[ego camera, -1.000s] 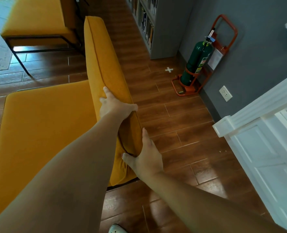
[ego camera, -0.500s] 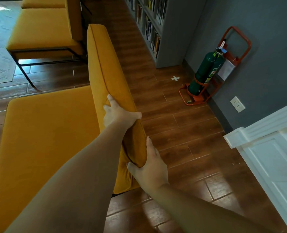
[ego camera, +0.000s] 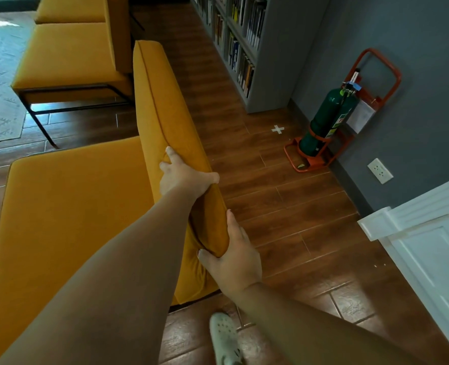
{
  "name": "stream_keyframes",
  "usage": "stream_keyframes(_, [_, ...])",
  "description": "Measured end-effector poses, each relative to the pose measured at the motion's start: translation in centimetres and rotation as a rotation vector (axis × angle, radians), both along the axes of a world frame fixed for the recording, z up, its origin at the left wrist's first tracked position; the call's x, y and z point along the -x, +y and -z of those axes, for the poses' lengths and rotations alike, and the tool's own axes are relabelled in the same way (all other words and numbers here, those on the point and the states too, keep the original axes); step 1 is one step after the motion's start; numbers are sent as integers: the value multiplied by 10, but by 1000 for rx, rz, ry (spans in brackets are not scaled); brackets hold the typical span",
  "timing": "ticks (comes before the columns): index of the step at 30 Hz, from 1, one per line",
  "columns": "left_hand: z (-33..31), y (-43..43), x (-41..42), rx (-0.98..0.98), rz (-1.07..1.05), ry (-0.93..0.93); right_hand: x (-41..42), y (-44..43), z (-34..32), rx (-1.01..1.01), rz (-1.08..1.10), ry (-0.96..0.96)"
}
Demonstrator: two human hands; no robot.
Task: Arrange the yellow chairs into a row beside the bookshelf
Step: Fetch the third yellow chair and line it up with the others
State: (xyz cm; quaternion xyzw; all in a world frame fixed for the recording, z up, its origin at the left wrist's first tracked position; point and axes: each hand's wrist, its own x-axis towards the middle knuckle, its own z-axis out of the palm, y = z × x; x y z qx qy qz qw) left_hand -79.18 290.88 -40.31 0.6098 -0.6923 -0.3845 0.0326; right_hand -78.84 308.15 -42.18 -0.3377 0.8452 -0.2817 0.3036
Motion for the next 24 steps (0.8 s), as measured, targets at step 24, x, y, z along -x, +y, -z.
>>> stream_keyframes(24, [6,-132,6,20,-5,-73,-2,-132,1,9,9,20])
